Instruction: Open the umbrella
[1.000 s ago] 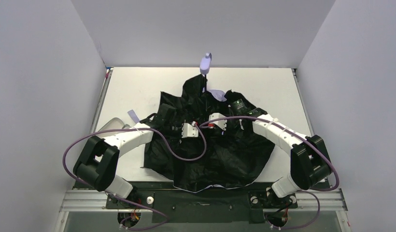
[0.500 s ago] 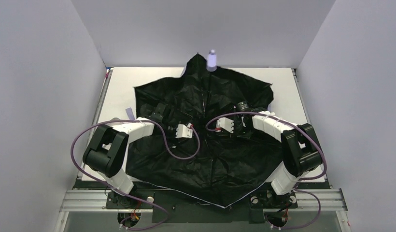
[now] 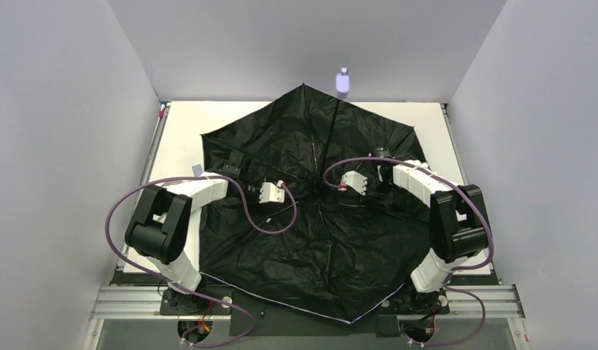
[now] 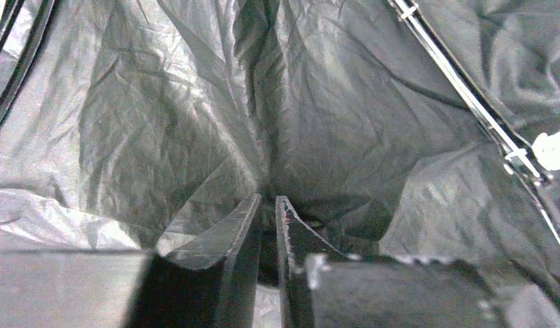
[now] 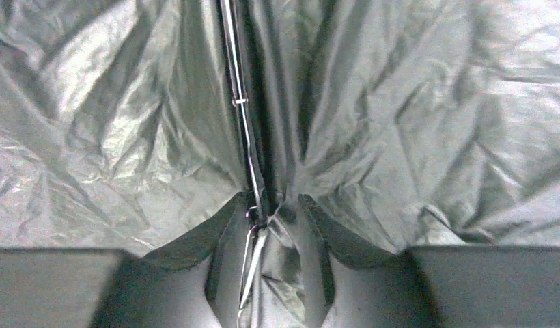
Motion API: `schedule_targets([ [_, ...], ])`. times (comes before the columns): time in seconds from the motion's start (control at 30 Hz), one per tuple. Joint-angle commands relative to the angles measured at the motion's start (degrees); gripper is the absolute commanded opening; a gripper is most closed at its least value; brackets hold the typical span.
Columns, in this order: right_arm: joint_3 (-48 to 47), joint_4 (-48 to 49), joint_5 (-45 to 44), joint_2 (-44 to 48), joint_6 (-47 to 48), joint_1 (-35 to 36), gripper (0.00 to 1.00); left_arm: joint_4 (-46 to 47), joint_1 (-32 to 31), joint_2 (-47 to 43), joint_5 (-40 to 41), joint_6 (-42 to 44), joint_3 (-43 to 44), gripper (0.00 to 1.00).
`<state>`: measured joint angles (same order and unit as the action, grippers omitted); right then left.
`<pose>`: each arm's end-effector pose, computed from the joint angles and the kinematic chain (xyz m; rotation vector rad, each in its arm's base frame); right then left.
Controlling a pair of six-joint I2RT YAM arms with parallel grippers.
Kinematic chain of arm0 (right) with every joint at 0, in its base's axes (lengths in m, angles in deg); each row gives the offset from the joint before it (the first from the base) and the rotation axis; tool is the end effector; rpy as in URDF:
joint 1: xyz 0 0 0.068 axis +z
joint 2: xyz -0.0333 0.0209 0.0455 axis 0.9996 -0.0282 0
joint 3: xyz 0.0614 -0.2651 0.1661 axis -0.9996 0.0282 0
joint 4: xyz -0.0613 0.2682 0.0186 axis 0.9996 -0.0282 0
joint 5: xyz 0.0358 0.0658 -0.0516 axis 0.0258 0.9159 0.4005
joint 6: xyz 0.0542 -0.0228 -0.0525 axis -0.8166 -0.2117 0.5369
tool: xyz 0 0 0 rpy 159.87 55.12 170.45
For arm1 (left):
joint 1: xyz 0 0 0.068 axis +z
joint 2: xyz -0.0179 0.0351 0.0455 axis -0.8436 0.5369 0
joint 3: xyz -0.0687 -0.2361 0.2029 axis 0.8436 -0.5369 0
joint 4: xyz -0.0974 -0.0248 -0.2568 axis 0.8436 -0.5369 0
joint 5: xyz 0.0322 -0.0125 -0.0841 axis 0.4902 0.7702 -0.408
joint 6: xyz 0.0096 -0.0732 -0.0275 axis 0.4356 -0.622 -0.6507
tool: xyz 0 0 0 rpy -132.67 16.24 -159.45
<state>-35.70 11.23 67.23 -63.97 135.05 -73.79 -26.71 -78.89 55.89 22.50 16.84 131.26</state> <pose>0.2992 0.0936 0.1742 -1.7936 2.3271 0.2463 0.3097 -0.1483 0.1627 1.9421 1.7129 -0.2210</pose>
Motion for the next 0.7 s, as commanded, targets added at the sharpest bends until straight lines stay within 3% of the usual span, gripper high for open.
schedule_targets([
  [0.0, -5.6, -2.7, 7.9, 6.1, -3.1, -0.4, 0.35, -3.1, 0.6, -0.5, -3.9, -2.7, 2.7, 0.16],
  [0.03, -5.8, -2.9, 8.6, 6.8, -3.4, -0.4, 0.38, -2.7, 0.5, -1.1, -4.5, -3.5, 3.2, 0.20],
  [0.07, -6.1, -3.0, 9.9, 8.2, -3.8, -0.4, 0.43, -2.0, 0.4, -2.2, -5.8, -5.5, 3.5, 0.30],
  [0.2, -7.6, -3.4, 12.7, 11.6, -6.1, -0.4, 0.53, -1.0, -0.3, -4.8, -8.8, -11.0, 5.8, 0.49],
  [0.47, -11.6, -1.3, 18.3, 18.8, -14.8, -0.5, 0.60, 9.0, 0.0, -10.7, -11.8, -27.5, 6.4, 0.69],
  [0.57, -11.1, 6.0, 20.9, 22.5, -23.2, -0.3, 0.62, 16.6, 0.5, -13.5, -13.1, -37.3, 6.2, 0.78],
  [0.67, -7.9, 16.0, 21.2, 25.2, -31.9, 1.8, 0.62, 24.1, 0.6, -14.4, -13.9, -46.0, 6.5, 0.80],
])
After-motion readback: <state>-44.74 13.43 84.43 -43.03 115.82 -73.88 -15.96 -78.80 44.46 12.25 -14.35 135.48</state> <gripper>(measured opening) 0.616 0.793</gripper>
